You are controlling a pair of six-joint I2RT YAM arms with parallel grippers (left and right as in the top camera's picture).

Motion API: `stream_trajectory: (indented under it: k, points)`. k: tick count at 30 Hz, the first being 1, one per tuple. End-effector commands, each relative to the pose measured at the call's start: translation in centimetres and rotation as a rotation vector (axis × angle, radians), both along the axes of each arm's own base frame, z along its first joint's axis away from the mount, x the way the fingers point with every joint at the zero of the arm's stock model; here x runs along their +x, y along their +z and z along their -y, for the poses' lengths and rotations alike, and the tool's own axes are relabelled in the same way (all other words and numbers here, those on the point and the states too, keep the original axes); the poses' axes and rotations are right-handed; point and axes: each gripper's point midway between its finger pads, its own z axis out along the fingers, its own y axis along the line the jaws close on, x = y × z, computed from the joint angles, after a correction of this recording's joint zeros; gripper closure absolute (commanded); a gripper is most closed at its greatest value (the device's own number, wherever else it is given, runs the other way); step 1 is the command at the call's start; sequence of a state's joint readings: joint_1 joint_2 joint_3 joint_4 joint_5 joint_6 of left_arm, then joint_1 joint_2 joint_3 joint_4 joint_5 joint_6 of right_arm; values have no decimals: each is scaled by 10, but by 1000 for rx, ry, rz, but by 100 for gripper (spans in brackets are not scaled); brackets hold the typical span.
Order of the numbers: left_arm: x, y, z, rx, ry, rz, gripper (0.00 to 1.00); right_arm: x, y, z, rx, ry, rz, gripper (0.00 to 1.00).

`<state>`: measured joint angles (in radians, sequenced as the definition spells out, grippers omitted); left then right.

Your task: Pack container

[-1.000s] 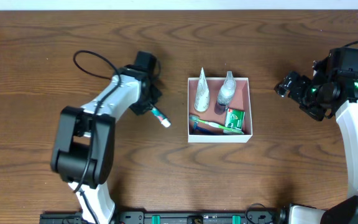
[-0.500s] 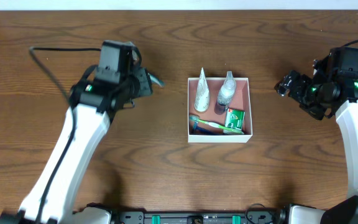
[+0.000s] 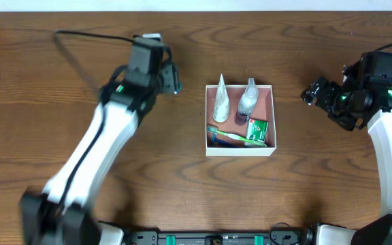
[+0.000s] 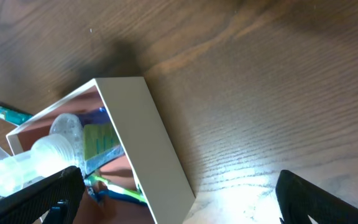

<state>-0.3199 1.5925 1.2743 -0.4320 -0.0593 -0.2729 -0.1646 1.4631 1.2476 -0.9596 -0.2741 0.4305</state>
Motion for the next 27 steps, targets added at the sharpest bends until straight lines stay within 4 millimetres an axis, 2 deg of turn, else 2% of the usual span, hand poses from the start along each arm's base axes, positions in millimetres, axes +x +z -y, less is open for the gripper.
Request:
stream_trajectory:
  k: [1, 2, 3, 7, 9, 13, 18, 23, 24, 26, 27]
  points:
    - [23, -60, -15, -59, 150, -109, 36, -1, 2, 0, 0, 14, 5, 1]
    - [30, -73, -16, -104, 209, -126, 43, -2, 1, 0, 0, 14, 2, 1]
    - [35, -84, -18, -146, 269, -139, 45, -2, 1, 0, 1, 14, 0, 1]
    - [54, -116, -17, -297, 457, -146, 45, -5, 0, -1, 3, 14, -14, 1]
    - [65, -123, -12, -341, 466, -126, 45, -6, 0, -1, 2, 17, -17, 1]
    - [74, -138, -10, -369, 489, -115, 45, -8, -1, -1, 0, 24, -26, 1]
    - [73, -163, -11, -412, 574, -151, 45, -9, -1, -1, -2, 30, -26, 1]
    - [75, -170, -13, -400, 583, -141, 47, -10, -2, -1, -6, 40, -30, 1]
    - [75, -170, -15, -393, 587, -142, 51, -10, -2, -1, -5, 39, -30, 1]
    - [69, -175, -18, -378, 597, -170, 65, -10, -2, -1, -5, 40, -30, 1]
    - [64, -178, -19, -366, 603, -190, 69, -10, -2, -1, -5, 40, -30, 1]
